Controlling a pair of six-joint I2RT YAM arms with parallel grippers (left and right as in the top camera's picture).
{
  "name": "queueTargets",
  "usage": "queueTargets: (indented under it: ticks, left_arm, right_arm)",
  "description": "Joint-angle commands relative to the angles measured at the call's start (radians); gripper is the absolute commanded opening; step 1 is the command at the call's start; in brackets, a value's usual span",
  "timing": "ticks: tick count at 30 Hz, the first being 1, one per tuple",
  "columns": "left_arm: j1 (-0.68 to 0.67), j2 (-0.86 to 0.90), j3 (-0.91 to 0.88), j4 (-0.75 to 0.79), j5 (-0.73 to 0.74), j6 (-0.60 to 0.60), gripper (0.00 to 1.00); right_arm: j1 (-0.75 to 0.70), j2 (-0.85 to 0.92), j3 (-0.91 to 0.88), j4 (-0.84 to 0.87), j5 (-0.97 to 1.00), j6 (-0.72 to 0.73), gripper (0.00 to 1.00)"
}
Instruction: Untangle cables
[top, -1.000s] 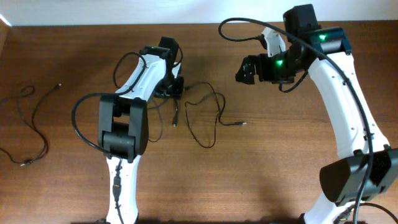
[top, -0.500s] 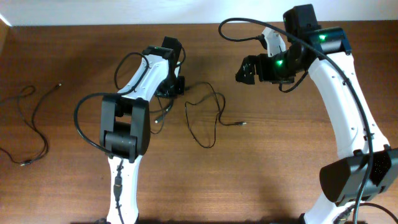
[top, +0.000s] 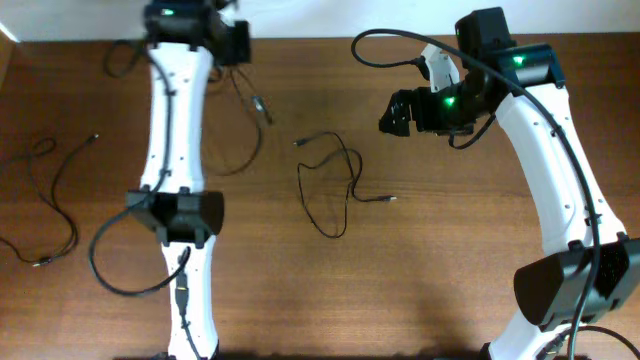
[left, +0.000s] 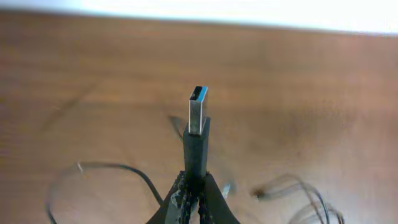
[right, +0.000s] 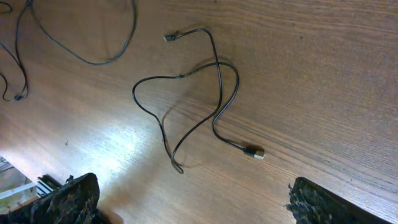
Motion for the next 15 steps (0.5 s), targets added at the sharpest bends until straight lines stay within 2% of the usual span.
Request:
queueTargets:
  ticks: [1, 8, 10, 12, 15]
  left_arm:
    - [0.128, -0.013, 0.076, 0.066, -0.011, 0.016, 0.0]
    - [0.305, -0.013, 0.076, 0.311, -0.001, 0.015, 0.0]
    - [0.312, -0.013, 0.076, 0.324, 0.062, 0.016, 0.0]
    - [0.286, -0.013, 0.074, 0.205, 0.189, 0.117, 0.0]
    - [0.201, -0.002, 0.044, 0.014, 0.195, 0.205, 0.0]
  right_arm:
    - [0.006, -0.004, -0.001, -0.002, 0.009, -0.011, 0.99]
    - [0.006, -0.004, -0.001, -0.002, 0.009, -0.011, 0.99]
    - [0.006, -0.004, -0.001, -0.004, 0.009, -0.011, 0.99]
    - [0.006, -0.004, -0.001, -0.004, 0.009, -0.011, 0.99]
    - [0.006, -0.004, -0.001, -0.003, 0.009, -0.011, 0.99]
